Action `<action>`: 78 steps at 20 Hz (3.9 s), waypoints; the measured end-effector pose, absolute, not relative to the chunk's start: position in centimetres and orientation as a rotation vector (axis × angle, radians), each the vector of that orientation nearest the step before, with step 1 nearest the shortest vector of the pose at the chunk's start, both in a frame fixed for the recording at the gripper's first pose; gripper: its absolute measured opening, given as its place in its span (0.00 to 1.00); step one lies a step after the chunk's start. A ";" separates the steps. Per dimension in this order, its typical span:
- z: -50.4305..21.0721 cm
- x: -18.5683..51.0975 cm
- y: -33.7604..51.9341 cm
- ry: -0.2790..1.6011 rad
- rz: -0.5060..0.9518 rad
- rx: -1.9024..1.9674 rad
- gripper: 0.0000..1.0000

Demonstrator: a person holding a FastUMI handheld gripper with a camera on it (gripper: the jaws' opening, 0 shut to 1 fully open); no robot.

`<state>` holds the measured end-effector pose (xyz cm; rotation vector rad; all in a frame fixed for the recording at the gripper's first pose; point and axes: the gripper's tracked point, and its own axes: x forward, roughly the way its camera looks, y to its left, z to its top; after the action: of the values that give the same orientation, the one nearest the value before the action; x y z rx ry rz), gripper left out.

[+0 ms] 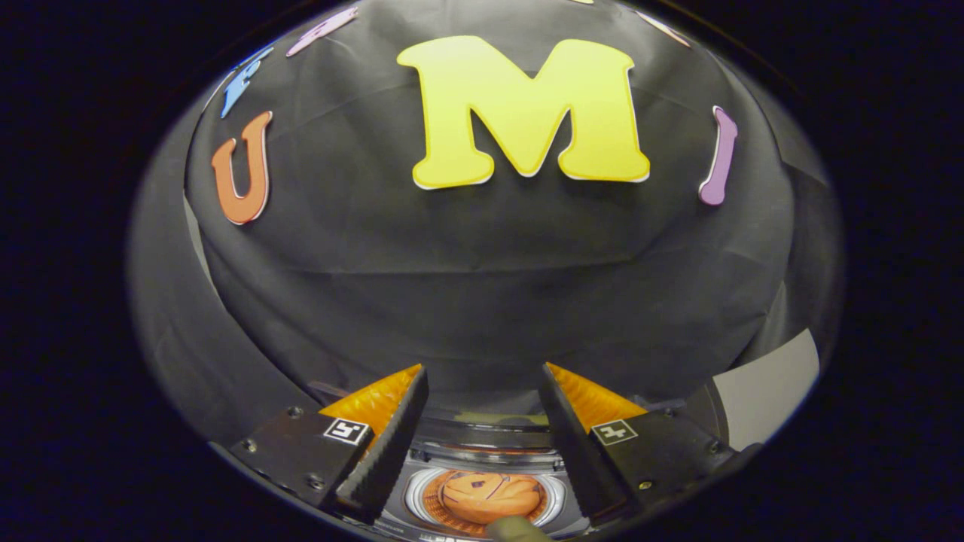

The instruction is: Put the clothes into the washing machine and then close the washing machine lid.

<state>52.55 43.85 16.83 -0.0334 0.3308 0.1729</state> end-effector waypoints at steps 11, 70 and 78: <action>12.8 56.0 44.0 0.447 0.127 -0.001 0.93; -0.2 41.9 42.0 0.573 0.143 -0.118 0.94; 0.0 41.1 40.8 0.574 0.197 -0.066 0.94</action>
<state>41.10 40.76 -0.05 -0.0658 0.5742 0.1973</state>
